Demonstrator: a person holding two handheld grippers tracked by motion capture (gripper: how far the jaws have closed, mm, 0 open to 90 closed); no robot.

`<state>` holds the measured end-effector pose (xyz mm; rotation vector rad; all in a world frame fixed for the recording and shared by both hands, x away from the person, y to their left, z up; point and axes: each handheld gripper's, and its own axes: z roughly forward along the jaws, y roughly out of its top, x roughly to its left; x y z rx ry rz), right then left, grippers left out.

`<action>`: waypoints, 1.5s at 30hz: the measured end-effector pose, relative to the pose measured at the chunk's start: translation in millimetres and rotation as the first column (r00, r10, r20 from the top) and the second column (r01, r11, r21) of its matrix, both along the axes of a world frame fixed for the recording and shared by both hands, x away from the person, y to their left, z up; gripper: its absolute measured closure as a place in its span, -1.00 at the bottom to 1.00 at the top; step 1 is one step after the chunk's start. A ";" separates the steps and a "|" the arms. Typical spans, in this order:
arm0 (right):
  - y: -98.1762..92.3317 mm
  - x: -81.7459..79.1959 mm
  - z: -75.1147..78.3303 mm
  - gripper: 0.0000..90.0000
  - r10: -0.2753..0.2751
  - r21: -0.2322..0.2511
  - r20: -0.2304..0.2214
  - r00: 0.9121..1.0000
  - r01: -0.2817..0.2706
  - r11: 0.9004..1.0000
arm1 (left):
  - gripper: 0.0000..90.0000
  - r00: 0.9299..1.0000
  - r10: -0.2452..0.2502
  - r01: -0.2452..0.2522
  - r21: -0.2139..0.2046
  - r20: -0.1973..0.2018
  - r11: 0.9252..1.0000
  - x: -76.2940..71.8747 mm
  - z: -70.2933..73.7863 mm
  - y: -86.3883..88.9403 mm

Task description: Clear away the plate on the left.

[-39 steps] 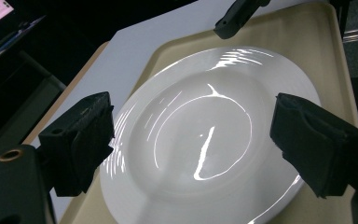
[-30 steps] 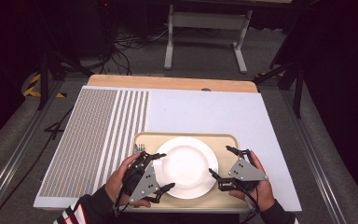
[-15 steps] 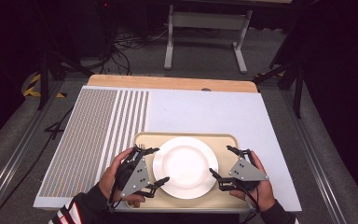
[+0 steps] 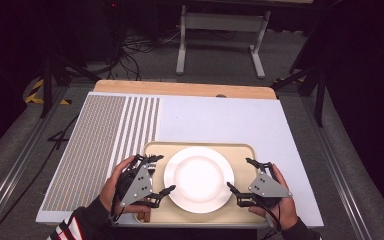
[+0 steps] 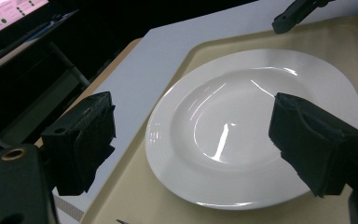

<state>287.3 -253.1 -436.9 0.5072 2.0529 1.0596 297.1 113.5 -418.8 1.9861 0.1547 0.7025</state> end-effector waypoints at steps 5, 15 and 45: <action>-1.9 -2.7 0.4 -0.75 -0.003 0.003 0.003 1.000 0.003 1.000 | -0.68 1.000 0.008 -0.008 0.008 0.006 1.000 0.4 1.1 3.5; -5.3 -5.1 0.1 -0.76 -0.013 0.011 0.004 1.000 0.013 1.000 | -0.68 0.998 0.061 -0.061 -0.001 0.003 0.998 2.4 1.2 20.7; -18.5 -12.5 -2.5 -0.76 -0.073 0.038 0.021 0.997 0.072 0.997 | -0.69 0.983 0.183 -0.184 -0.034 -0.014 0.982 -4.1 -9.4 81.5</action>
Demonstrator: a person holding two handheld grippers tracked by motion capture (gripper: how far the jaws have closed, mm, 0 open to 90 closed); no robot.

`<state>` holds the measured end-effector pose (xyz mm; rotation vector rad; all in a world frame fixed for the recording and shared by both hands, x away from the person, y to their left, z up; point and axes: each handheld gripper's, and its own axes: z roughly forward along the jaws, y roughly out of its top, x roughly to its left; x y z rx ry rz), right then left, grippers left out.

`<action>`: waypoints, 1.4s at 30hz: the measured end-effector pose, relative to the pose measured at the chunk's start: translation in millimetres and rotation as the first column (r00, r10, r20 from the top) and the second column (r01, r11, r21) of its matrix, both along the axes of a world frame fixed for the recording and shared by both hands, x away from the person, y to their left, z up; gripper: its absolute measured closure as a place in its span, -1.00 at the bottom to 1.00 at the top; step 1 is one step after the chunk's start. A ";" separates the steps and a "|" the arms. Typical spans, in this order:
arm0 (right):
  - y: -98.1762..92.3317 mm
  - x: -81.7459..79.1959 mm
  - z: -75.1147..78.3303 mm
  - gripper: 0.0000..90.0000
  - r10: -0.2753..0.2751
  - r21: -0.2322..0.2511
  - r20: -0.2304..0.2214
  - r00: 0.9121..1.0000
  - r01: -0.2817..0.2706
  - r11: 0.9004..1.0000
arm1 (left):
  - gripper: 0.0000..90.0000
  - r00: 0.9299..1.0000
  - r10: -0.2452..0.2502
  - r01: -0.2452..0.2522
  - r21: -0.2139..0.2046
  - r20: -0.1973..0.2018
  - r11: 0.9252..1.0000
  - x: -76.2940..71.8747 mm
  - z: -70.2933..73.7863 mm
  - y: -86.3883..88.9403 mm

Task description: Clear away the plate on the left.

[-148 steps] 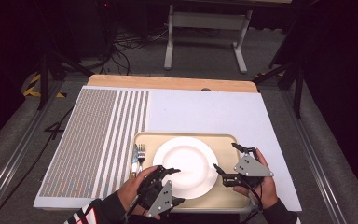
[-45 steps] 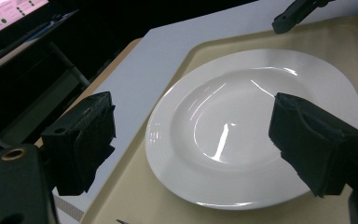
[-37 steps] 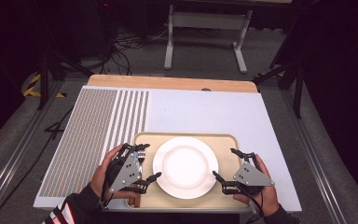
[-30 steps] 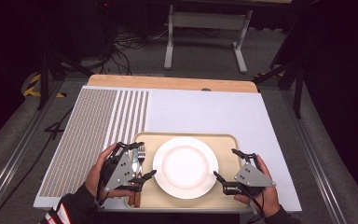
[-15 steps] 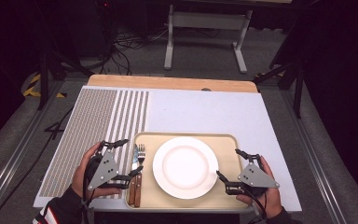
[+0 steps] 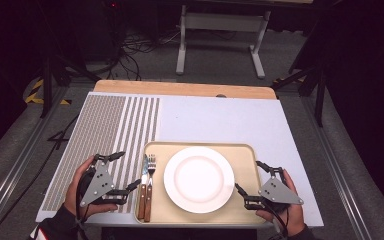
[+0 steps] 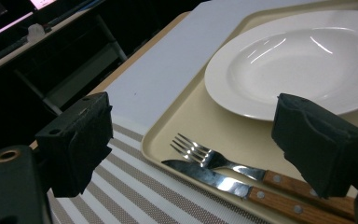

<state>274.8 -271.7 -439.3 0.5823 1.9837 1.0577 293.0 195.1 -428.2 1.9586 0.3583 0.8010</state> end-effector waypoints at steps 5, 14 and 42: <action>-2.1 0.2 -1.6 -0.76 -0.012 0.003 -0.005 1.000 0.012 1.000 | -0.70 1.000 0.017 -0.017 0.002 -0.013 1.000 -1.3 -7.7 7.4; -9.5 3.5 -4.1 -0.78 -0.049 0.024 0.008 0.999 0.049 0.999 | -0.78 0.997 0.078 -0.078 0.019 -0.023 0.997 -0.1 -21.3 18.3; -43.0 8.5 -20.1 -0.84 -0.136 0.089 -0.032 0.990 0.139 0.986 | -0.89 0.973 0.158 -0.170 -0.058 -0.166 0.984 -4.4 -54.4 55.0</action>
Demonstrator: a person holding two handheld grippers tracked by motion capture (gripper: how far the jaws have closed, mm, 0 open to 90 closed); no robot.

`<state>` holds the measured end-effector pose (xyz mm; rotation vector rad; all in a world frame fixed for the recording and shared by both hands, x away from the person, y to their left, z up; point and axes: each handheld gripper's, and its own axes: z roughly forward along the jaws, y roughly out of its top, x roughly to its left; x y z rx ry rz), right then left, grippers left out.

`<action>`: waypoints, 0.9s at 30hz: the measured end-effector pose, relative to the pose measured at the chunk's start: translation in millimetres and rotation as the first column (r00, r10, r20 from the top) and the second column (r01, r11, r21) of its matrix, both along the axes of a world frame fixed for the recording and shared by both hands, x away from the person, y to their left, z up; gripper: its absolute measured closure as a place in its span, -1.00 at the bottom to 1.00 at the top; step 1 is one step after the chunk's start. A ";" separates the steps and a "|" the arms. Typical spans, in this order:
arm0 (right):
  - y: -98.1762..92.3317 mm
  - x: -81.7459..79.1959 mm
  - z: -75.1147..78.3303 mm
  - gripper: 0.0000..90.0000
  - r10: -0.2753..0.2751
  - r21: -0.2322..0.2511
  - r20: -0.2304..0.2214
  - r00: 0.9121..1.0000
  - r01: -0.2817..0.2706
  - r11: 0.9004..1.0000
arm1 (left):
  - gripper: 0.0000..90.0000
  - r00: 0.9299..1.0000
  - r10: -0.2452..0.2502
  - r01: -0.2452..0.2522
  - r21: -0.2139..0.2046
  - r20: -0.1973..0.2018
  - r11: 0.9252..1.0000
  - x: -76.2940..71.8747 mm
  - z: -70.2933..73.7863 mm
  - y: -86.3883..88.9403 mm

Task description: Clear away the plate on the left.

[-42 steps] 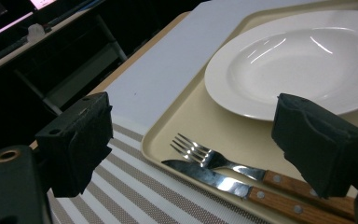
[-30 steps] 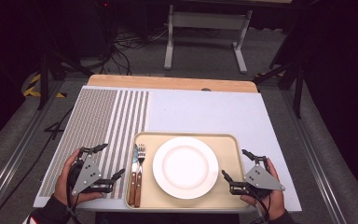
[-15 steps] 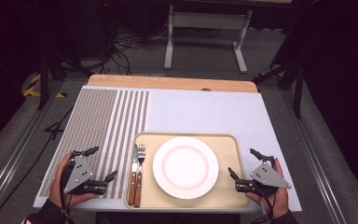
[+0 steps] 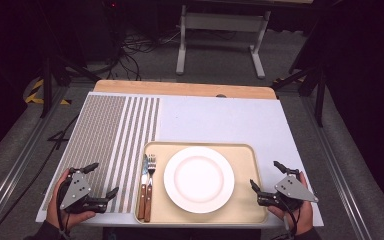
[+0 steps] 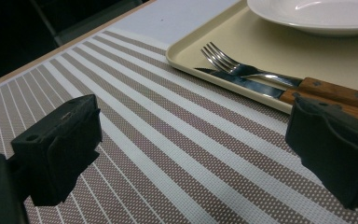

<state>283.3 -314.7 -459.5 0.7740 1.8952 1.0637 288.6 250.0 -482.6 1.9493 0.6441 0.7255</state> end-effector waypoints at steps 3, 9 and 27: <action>1.6 -0.4 -0.9 -0.84 0.008 -0.006 0.000 1.000 -0.008 1.000 | -0.90 1.000 -0.001 0.001 0.007 0.007 1.000 -0.6 0.1 -1.6; 4.0 -0.7 -0.4 -0.84 0.010 -0.016 0.004 1.000 -0.010 1.000 | -0.90 1.000 -0.011 0.011 0.019 0.010 1.000 -2.4 -0.4 -3.7; 6.0 0.4 0.2 -0.84 0.011 -0.007 0.008 1.000 -0.011 1.000 | -0.90 1.000 -0.021 0.021 0.010 0.013 1.000 -3.5 1.1 -3.5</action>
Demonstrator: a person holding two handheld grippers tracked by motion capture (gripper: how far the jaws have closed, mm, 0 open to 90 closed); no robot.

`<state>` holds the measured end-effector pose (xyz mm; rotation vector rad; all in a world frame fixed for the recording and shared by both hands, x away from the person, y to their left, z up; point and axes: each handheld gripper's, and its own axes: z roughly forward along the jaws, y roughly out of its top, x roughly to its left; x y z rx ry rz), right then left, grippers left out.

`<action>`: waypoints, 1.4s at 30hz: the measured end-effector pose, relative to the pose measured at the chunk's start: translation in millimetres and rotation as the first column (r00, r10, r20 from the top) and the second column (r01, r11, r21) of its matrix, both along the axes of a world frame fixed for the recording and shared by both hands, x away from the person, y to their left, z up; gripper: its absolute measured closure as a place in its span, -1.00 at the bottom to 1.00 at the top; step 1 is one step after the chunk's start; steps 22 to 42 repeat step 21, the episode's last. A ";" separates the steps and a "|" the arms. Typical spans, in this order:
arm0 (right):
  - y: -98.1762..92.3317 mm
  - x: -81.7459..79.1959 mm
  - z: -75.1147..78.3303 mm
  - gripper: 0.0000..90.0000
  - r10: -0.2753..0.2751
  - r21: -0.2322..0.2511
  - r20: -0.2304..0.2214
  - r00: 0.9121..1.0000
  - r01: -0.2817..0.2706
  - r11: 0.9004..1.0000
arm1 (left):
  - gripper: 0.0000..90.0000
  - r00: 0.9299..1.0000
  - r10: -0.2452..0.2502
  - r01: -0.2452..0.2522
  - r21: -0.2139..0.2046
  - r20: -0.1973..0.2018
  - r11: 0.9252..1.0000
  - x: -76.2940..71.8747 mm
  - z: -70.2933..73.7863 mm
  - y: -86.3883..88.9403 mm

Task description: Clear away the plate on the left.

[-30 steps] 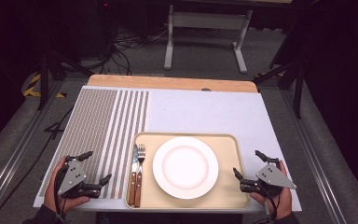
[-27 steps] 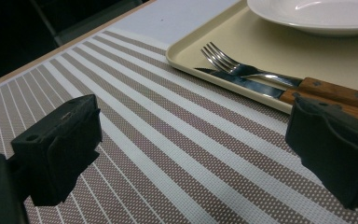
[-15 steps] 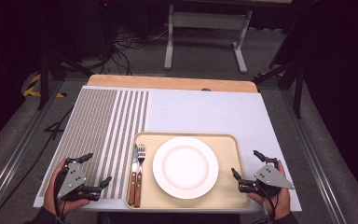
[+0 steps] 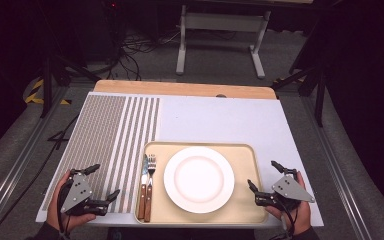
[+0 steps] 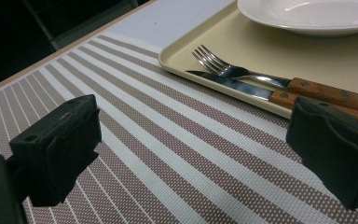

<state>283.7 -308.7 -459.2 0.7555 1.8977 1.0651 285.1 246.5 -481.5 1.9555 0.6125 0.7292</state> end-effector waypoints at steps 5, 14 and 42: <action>-1.4 0.2 0.1 -0.84 -0.005 0.005 0.001 1.000 0.005 1.000 | -0.90 1.000 -0.006 0.006 0.008 0.004 1.000 -0.3 0.4 -1.4; -4.0 -1.5 1.1 -0.84 -0.019 0.015 0.007 1.000 0.018 1.000 | -0.91 1.000 -0.025 0.025 0.011 0.001 1.000 2.5 0.9 -3.9; -6.1 -1.4 1.4 -0.84 -0.035 0.028 0.007 0.999 0.035 0.999 | -0.91 1.000 -0.031 0.031 -0.005 0.008 1.000 1.5 2.9 -4.2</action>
